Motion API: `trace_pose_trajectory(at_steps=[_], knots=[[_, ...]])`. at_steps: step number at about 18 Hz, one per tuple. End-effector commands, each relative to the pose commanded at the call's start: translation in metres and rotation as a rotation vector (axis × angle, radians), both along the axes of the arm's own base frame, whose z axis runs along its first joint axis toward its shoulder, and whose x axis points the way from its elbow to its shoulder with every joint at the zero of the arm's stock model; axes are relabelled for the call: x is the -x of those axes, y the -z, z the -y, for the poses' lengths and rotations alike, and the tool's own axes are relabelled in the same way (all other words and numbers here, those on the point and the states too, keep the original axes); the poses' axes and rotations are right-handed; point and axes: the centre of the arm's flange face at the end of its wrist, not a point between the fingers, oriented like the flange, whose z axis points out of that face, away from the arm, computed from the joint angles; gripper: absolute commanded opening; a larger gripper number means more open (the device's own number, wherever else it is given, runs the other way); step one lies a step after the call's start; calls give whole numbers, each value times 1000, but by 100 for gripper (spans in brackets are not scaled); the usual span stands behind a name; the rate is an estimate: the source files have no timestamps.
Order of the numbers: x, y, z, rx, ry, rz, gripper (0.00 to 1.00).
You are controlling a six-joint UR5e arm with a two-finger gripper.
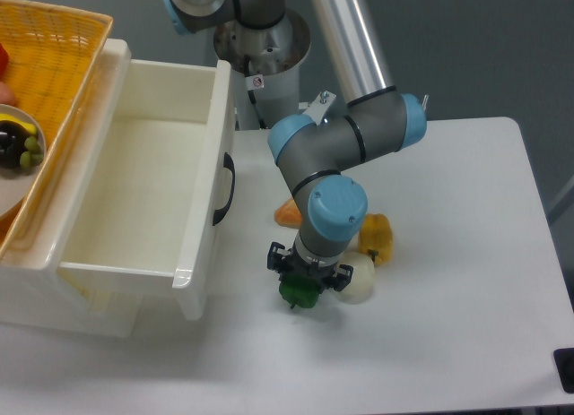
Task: Pick up the green chilies
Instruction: 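Close the gripper around the green bell pepper, then lift the green bell pepper up off the table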
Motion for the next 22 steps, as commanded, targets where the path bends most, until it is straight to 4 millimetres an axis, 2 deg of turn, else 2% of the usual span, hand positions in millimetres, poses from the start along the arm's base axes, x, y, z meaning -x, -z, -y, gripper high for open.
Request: trace_pose_trajectory(at_steps=[5, 10, 14, 22], knots=[[-5, -49, 12, -16, 75, -86, 51], [-14, -77, 32, 21, 158, -83, 51], [-11, -89, 47, 25, 184, -83, 51], [-1, -100, 77, 32, 200, -69, 51]])
